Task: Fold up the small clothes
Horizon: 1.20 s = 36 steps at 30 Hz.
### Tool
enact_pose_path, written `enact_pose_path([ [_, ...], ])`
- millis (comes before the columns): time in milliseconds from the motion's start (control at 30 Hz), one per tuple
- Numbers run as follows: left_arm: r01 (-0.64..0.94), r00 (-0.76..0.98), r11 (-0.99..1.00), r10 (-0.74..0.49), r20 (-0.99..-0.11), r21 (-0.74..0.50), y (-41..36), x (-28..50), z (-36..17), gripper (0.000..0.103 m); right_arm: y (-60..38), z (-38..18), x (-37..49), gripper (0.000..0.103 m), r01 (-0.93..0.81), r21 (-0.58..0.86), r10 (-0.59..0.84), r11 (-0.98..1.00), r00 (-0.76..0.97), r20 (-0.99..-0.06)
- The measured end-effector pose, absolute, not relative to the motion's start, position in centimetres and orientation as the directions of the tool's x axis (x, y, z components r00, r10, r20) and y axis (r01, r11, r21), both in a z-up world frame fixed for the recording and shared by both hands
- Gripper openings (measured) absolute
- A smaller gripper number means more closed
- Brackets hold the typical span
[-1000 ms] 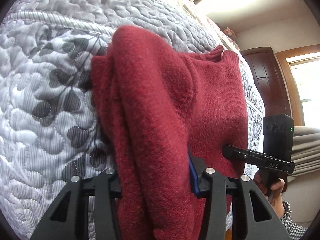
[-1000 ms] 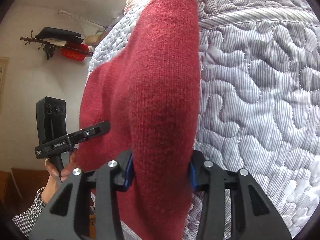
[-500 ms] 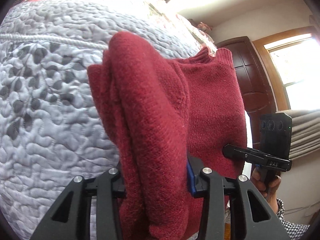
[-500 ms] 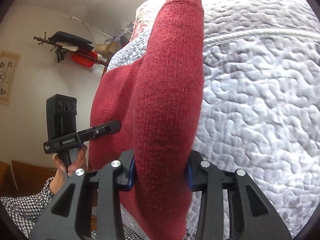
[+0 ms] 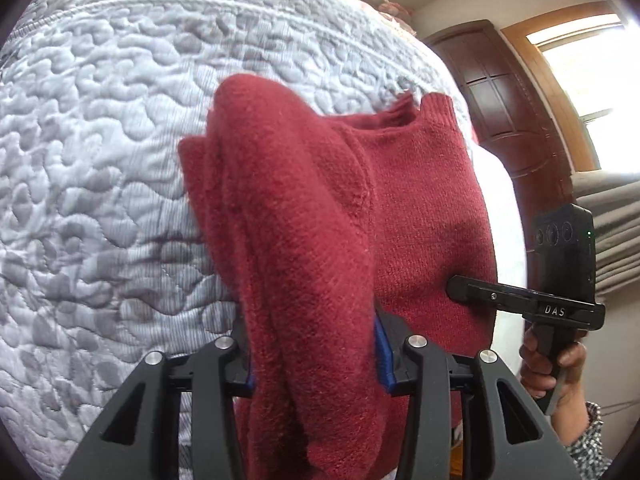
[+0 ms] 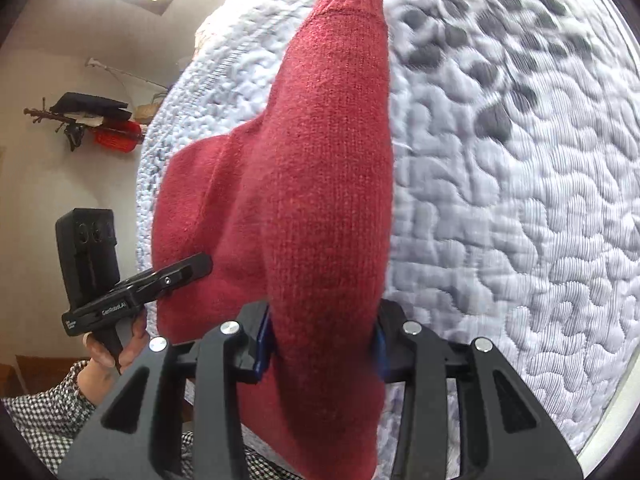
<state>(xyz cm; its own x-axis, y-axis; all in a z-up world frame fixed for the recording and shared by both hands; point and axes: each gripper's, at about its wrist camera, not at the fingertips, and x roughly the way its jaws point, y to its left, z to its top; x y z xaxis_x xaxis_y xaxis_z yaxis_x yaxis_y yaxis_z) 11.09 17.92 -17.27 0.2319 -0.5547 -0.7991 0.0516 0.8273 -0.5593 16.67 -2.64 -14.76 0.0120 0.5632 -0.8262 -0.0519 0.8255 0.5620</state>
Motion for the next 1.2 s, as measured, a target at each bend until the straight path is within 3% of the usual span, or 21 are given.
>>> enact_pose_path([
  [100, 0.051, 0.281, 0.852, -0.513, -0.811, -0.521, 17.1, 11.0, -18.2, 0.056, -4.0, -17.4, 16.8, 0.041, 0.033, 0.648, 0.648, 0.761, 0.023, -0.761],
  [200, 0.040, 0.304, 0.864, -0.489, -0.818, -0.502, 16.5, 10.8, -18.6, 0.063, -4.5, -17.7, 16.5, 0.046, -0.006, 0.649, 0.649, 0.761, 0.026, -0.760],
  [267, 0.037, 0.310, 0.876, -0.468, -0.828, -0.481, 16.4, 10.1, -18.2, 0.066, -3.4, -17.2, 16.6, 0.053, -0.030, 0.635, 0.635, 0.772, 0.018, -0.772],
  [300, 0.032, 0.308, 0.882, -0.456, -0.835, -0.470, 16.6, 10.3, -17.9, 0.069, -1.4, -16.7, 16.7, 0.061, -0.042, 0.615, 0.616, 0.787, 0.022, -0.787],
  [500, 0.018, 0.313, 0.915, -0.387, -0.867, -0.402, 19.0, 6.1, -15.3, 0.070, -2.9, -13.4, 14.2, 0.073, -0.097, 0.584, 0.591, 0.806, 0.055, -0.805],
  [767, -0.004, 0.367, 0.952, -0.285, -0.886, -0.307, 19.3, -1.5, -14.6, 0.070, -4.2, -15.4, 6.6, 0.073, -0.048, 0.648, 0.649, 0.760, -0.006, -0.761],
  [867, -0.029, 0.338, 0.957, -0.262, -0.904, -0.288, 18.9, -2.3, -16.3, 0.070, -3.0, -16.6, 5.5, 0.067, -0.047, 0.656, 0.655, 0.753, -0.035, -0.755],
  [1033, -0.074, 0.312, 0.950, -0.267, -0.912, -0.304, 19.5, -2.6, -17.8, 0.072, -1.8, -17.8, 5.8, 0.032, -0.012, 0.686, 0.685, 0.727, -0.049, -0.727],
  [1200, -0.073, 0.320, 0.943, -0.285, -0.903, -0.324, 19.5, -2.9, -16.4, 0.070, -2.4, -14.6, 5.3, 0.025, -0.020, 0.721, 0.720, 0.693, -0.012, -0.693],
])
